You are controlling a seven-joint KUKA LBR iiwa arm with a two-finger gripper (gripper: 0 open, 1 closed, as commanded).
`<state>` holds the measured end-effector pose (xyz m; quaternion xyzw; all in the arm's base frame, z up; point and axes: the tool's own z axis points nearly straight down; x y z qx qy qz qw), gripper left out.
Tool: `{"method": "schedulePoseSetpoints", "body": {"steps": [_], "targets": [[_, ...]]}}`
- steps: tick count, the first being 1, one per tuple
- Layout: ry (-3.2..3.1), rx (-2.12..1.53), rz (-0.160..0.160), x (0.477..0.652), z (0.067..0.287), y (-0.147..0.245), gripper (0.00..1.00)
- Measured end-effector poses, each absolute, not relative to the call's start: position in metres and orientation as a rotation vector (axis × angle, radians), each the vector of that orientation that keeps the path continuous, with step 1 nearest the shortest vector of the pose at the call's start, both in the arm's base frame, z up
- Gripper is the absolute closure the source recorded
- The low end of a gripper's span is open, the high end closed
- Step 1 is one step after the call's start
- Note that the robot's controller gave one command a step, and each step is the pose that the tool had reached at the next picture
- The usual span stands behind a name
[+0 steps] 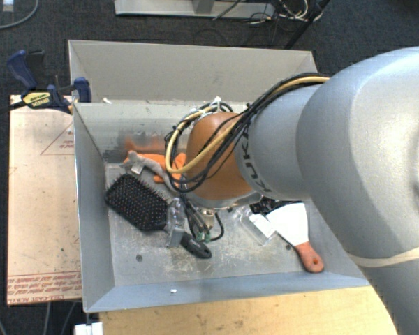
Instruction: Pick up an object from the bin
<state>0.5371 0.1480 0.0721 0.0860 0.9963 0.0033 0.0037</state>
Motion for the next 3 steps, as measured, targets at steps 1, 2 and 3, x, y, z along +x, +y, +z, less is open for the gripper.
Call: {"method": "schedulePoseSetpoints", "body": {"steps": [1,2,3], "targets": [[3.114,0.362,0.013,0.534,0.072,0.145,1.0],[3.097,0.502,0.013,0.563,0.071,0.129,1.0],[3.123,0.322,-0.003,0.587,0.071,0.133,1.0]]}}
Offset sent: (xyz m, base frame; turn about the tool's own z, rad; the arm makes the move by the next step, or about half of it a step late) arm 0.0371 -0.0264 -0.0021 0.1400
